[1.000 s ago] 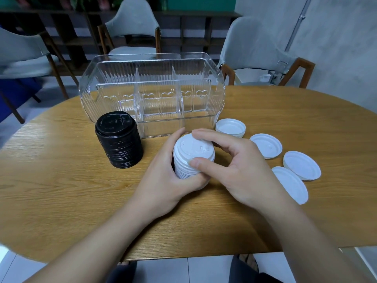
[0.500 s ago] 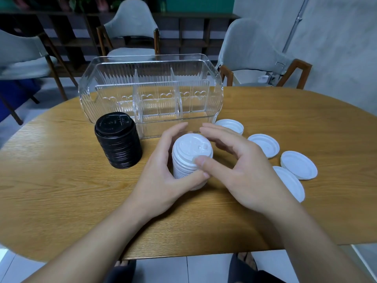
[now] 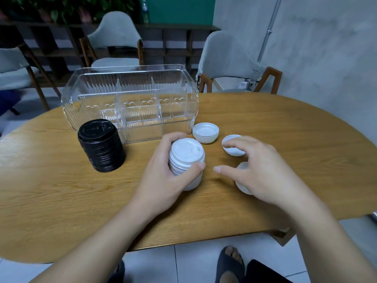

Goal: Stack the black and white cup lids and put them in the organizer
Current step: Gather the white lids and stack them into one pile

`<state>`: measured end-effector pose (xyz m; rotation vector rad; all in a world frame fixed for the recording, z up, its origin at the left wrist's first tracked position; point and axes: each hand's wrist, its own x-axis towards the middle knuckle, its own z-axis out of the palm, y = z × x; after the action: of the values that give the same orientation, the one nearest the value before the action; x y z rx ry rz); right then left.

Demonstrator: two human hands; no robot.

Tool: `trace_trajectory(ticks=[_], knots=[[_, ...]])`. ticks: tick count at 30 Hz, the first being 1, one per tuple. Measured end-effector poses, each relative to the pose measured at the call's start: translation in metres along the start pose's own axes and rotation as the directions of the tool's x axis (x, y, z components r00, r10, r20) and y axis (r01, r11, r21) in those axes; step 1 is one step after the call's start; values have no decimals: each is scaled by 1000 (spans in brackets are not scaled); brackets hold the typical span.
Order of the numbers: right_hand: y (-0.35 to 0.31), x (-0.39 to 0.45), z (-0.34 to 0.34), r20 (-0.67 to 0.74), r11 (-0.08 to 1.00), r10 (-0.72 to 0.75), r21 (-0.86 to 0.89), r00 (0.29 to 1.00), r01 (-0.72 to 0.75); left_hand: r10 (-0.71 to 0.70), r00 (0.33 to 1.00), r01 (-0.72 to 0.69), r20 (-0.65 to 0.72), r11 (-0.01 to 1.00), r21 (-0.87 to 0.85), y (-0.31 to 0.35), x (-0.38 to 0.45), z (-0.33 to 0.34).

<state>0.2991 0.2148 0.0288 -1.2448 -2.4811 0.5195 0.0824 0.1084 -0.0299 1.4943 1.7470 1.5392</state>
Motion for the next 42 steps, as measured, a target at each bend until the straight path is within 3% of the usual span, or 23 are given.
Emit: trace_trajectory(ticks=[6,11,15,22,29,35,39,42], knots=[[8,-16,-19,81,969,170,-195,982,-152,-12,999,14,-33,999,45,8,-3,9],[7,-16,-9,148,954,235,-222,961,-199,-15,999,16,-34,999,51,10,-5,9],[8,-9,3,109,953,251,-203,962,-225,-16,999,18,-28,999,50,8,-9,6],[-8,11,33,-36,993,19,-119,999,-23,-2,999,7,-52,995,95,-1,-6,-12],[-24,37,77,-172,978,-189,-119,967,170,-5,997,14,-76,993,119,-10,3,-32],[-24,44,88,-204,968,-242,-117,949,221,-4,997,12,-83,996,93,-17,8,-34],[-23,44,91,-203,943,-253,-271,946,194,8,995,0,-97,997,75,-19,8,-29],[-23,41,92,-240,938,-275,-281,931,204,22,994,-16,-105,998,59,-20,8,-27]])
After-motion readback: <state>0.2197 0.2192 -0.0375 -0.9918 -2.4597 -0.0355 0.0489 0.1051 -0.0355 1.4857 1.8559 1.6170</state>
